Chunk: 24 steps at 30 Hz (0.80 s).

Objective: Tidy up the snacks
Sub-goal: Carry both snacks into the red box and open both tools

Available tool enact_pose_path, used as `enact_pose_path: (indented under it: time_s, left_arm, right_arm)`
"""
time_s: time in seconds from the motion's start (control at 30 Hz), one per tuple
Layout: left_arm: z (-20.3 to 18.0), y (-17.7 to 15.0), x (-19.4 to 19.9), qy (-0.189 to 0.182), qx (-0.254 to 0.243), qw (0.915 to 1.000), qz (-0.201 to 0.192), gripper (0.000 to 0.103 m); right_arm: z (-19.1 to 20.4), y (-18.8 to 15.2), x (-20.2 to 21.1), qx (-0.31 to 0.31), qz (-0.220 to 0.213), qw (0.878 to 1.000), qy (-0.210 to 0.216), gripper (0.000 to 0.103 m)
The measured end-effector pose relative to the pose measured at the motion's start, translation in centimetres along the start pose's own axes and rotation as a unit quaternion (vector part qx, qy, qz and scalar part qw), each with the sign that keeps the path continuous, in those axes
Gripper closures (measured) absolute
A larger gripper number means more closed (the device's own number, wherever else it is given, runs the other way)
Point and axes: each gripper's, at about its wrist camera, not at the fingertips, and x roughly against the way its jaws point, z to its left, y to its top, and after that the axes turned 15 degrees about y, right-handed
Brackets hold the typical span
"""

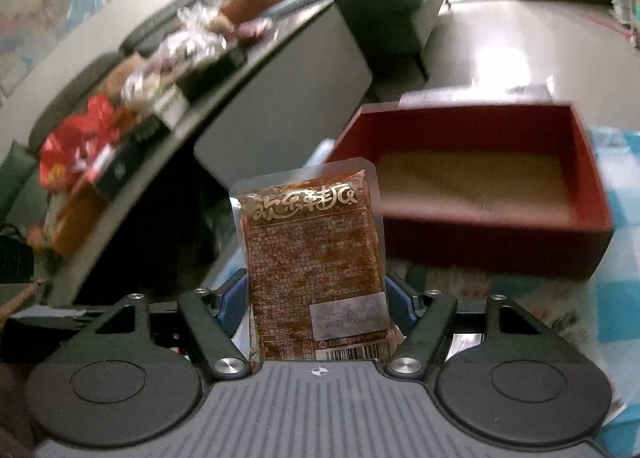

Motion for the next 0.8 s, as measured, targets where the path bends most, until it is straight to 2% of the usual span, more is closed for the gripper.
enact_pose_path:
  time_s: [0.23,0.43,0.6,0.8]
  left_arm:
    - [-3.9,5.4,-2.6,0.018,-0.01,0.9986,-0.049,0.055]
    - [-6.6,8.2,-6.7,0.049,-0.023,0.997,-0.056,0.055]
    - [-8.0,8.7,-10.2,0.078,-0.041,0.9952,-0.043,0.055]
    - [-8.3,8.4,-13.4,0.118,-0.051,0.9915,-0.024,0.055]
  right_arm:
    - [-3.0,3.7,0.7,-0.014,-0.051,0.998,-0.027,0.027]
    - [-6.8,6.0,0.0,-0.039,-0.066,0.995,-0.06,0.027]
    - [-9.3,7.1,-2.5,-0.041,-0.048,0.994,-0.087,0.027]
    - [-11.8,6.8,-5.5,-0.042,-0.014,0.992,-0.115,0.026]
